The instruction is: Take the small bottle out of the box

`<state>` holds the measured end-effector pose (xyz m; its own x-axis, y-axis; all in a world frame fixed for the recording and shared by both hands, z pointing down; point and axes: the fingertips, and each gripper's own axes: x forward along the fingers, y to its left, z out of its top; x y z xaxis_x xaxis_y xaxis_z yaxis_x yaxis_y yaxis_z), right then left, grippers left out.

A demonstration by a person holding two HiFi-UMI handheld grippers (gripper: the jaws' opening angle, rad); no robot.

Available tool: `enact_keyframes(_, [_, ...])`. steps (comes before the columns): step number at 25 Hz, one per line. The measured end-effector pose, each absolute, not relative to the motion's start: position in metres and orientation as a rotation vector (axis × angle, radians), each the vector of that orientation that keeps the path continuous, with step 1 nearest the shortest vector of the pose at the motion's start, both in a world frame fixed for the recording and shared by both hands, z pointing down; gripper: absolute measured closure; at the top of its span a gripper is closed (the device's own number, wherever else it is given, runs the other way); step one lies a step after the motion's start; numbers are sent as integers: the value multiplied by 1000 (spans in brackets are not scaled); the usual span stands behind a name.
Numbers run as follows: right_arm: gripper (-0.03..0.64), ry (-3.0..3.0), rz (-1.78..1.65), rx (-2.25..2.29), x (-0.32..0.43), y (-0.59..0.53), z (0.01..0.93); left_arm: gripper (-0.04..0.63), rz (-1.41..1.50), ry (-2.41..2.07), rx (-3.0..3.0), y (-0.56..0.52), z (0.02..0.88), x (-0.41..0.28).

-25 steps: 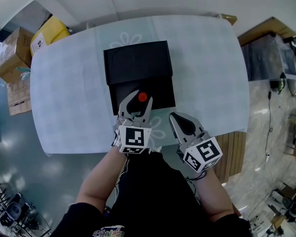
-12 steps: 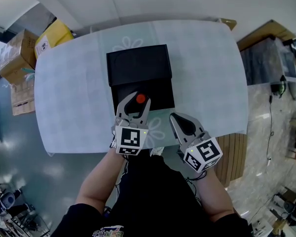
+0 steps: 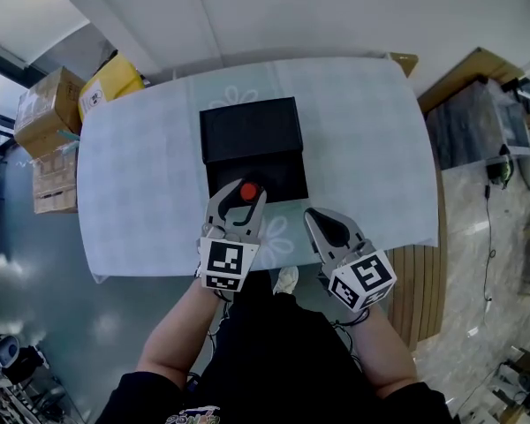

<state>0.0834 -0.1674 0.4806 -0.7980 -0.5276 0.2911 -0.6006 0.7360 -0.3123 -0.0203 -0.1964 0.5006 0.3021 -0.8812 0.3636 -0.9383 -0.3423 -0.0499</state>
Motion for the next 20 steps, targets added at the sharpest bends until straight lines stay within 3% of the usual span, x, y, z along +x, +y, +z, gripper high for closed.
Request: enact_keyframes(20, [594, -2875, 411, 795, 103, -110, 421, 426, 413, -1716, 2359, -88, 442, 19])
